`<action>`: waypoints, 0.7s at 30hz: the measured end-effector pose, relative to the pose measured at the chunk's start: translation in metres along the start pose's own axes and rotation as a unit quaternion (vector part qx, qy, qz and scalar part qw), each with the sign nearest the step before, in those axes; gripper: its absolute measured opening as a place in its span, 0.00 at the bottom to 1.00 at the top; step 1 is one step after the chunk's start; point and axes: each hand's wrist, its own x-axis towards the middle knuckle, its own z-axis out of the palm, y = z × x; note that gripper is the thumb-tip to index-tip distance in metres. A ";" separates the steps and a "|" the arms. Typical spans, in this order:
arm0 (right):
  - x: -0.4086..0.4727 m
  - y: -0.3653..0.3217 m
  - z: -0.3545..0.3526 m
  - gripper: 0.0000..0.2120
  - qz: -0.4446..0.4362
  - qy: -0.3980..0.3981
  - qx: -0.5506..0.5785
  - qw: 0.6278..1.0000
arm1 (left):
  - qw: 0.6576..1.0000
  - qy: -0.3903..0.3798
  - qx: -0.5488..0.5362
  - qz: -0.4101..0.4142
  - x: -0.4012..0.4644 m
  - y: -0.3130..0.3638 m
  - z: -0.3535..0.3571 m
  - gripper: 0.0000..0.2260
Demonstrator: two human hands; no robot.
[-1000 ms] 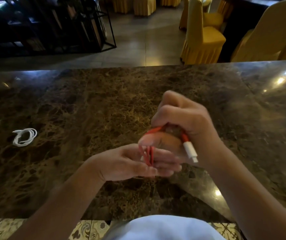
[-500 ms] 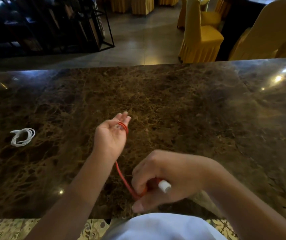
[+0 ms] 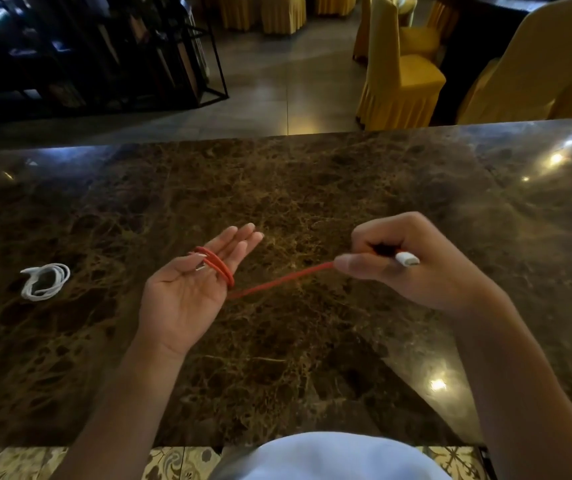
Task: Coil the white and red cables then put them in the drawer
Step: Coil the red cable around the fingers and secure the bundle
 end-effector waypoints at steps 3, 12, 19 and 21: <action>-0.005 0.011 -0.005 0.22 0.016 0.035 -0.009 0.999 | 1.000 0.023 0.002 0.019 0.003 0.005 0.004 0.30; -0.003 0.019 -0.007 0.21 -0.053 0.194 -0.062 0.978 | 0.999 -0.041 -0.010 -0.023 -0.007 -0.003 0.017 0.28; -0.005 0.031 0.001 0.23 -0.022 0.180 -0.072 0.981 | 0.984 -0.059 -0.117 0.122 -0.010 0.027 0.049 0.26; -0.010 0.020 0.002 0.21 -0.058 0.163 -0.059 0.983 | 0.990 -0.031 0.031 0.131 -0.001 0.013 0.045 0.27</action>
